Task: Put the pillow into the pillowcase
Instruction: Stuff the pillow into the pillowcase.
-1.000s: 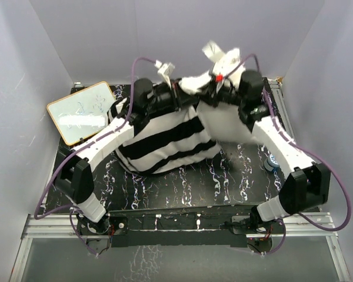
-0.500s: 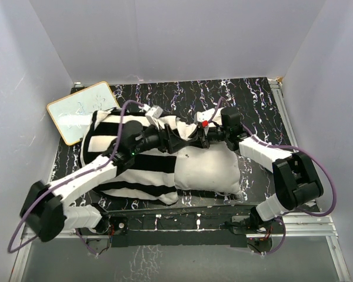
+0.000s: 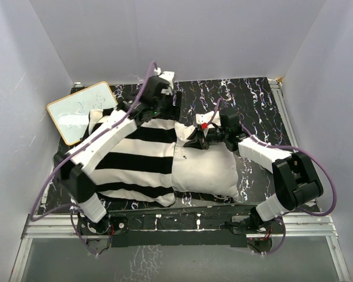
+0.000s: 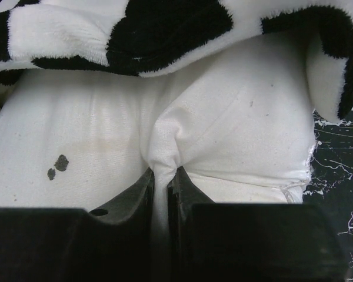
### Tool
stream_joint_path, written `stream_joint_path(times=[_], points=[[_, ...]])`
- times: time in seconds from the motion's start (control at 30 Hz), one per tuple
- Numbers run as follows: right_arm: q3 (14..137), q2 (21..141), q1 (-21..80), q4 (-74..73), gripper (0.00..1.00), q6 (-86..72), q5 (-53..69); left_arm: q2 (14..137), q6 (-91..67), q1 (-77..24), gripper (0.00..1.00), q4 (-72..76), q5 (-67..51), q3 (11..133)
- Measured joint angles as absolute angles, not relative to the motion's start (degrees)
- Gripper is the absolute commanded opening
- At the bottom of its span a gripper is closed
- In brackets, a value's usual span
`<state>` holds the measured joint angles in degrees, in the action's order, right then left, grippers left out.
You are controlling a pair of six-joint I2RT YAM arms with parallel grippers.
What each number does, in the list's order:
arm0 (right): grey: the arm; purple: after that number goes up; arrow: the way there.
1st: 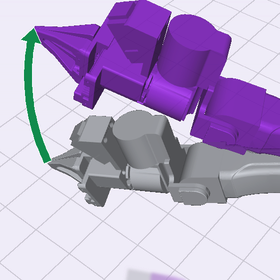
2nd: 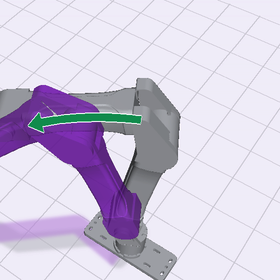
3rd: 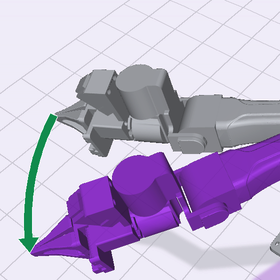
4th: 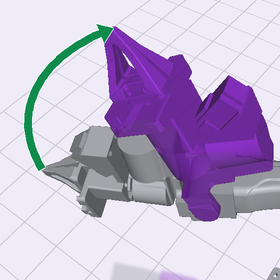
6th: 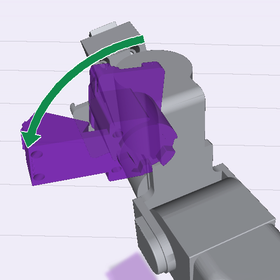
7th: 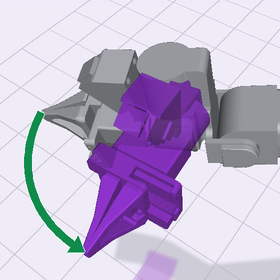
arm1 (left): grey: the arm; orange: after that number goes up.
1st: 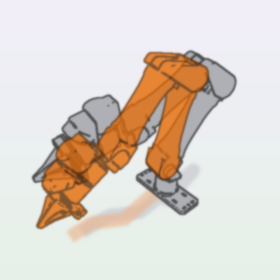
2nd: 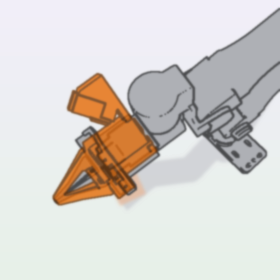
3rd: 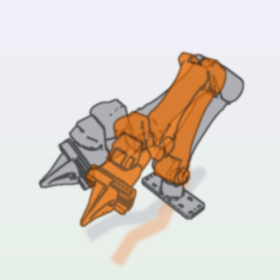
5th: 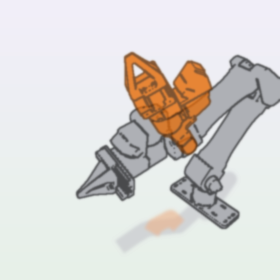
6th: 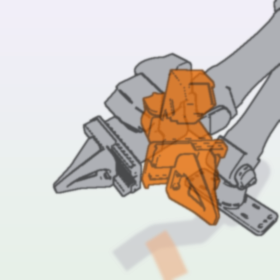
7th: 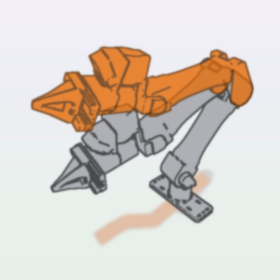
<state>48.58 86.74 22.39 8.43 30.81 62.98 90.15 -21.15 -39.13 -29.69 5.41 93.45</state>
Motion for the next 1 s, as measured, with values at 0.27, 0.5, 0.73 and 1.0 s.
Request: stream_joint_path(times=[0.27,0.5,0.73,1.0], points=[[48.58,86.74,22.39,8.45,0.08,30.81,63.02,110.61,-14.26,-39.13,0.63,-46.76,10.87,110.45],[48.58,86.74,22.39,8.45,0.08,30.72,62.94,115.13,-9.78,-39.13,0.0,-51.4,16.23,116.95],[53.19,87.05,18.96,7.09,0.08,22.61,61.21,116.64,-9.21,-38.52,0.0,-46.68,9.8,126.28],[87.39,96.29,6.09,4.78,0.08,5.8,65.08,114.08,-17.21,-37.19,0.0,-21.85,-5.8,135.63]])
